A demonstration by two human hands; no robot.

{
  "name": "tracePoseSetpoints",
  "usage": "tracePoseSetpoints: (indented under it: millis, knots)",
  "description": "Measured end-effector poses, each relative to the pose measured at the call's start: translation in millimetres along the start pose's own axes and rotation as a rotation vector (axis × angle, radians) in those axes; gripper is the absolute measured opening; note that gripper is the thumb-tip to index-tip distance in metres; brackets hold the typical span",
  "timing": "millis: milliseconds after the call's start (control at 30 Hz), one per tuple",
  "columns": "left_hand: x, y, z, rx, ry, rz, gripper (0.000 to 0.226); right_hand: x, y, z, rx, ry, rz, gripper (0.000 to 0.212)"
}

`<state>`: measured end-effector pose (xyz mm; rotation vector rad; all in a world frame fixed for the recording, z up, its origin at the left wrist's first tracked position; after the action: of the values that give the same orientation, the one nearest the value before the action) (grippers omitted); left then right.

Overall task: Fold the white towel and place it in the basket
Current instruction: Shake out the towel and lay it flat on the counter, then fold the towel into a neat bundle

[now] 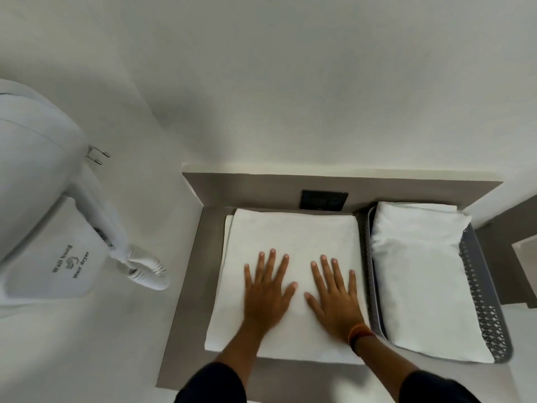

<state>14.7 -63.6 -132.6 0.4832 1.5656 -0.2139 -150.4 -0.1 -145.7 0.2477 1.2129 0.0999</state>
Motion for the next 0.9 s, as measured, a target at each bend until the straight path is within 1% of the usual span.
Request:
tracePoseSetpoints:
  millis: [67,133,233,300,333,400,433,467,500,533,567,633,733,800,900]
  knots:
    - [-6.3,-8.9,9.6,0.052,0.004,0.08,0.072,-5.8,-8.7,2.8,-0.023,0.001,0.033,0.08]
    - [-14.9,0.0,16.8,0.119,-0.023,0.1,0.077,-12.0,-1.3,9.5,-0.098,-0.021,0.01,0.082]
    - [-14.9,43.9,19.5,0.24,-0.068,0.107,0.088,-1.3,38.2,27.5,-0.305,0.001,0.043,0.093]
    - [-8.2,78.9,20.6,0.29,-0.072,0.12,0.098,12.7,65.6,31.9,-0.379,0.065,0.1,0.099]
    - [-5.9,93.1,21.8,0.309,-0.077,0.116,0.1,16.5,73.7,30.0,-0.378,0.098,0.119,0.099]
    - [-6.0,108.4,23.3,0.346,-0.122,0.1,0.089,16.4,77.6,25.7,-0.335,0.151,0.134,0.101]
    - [-8.5,110.2,23.9,0.328,-0.149,0.116,0.08,15.0,78.1,26.6,-0.307,0.183,0.152,0.102]
    - [-11.6,108.9,26.4,0.272,-0.197,0.154,0.072,12.6,77.6,29.3,-0.282,0.213,0.158,0.103]
    - [-18.8,104.1,30.2,0.208,-0.252,0.152,0.068,8.6,75.6,32.2,-0.256,0.238,0.155,0.101]
    - [-26.1,99.8,33.0,0.154,-0.264,0.19,0.067,4.1,72.9,35.1,-0.226,0.254,0.17,0.097]
    - [-31.4,94.6,34.0,0.136,-0.287,0.186,0.067,-0.2,69.2,37.8,-0.195,0.252,0.21,0.092]
    - [-37.7,91.3,35.6,0.118,-0.266,0.276,0.062,-11.0,65.0,42.8,-0.147,0.19,0.278,0.08]
    - [-64.1,84.3,37.2,0.097,-0.184,0.253,0.038,-35.1,62.1,45.8,-0.126,0.019,0.282,0.061]
    - [-73.8,82.1,37.1,0.09,-0.103,0.337,0.034,-46.7,66.3,44.3,-0.099,-0.045,0.355,0.051]
    - [-77.1,84.1,39.5,0.071,-0.043,0.594,0.049,-57.2,74.4,38.0,0.007,-0.191,0.58,0.046]
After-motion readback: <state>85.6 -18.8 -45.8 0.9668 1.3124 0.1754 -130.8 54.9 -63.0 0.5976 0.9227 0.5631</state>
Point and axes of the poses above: each hand's wrist, its own y-axis away from the middle knuckle, its own x-axis out of the palm, z = x × y, the point moved 8 cm from there along -y, towards the middle knuckle, and after that the axes turned 7 degrees about -y, right-handed, at the moved point
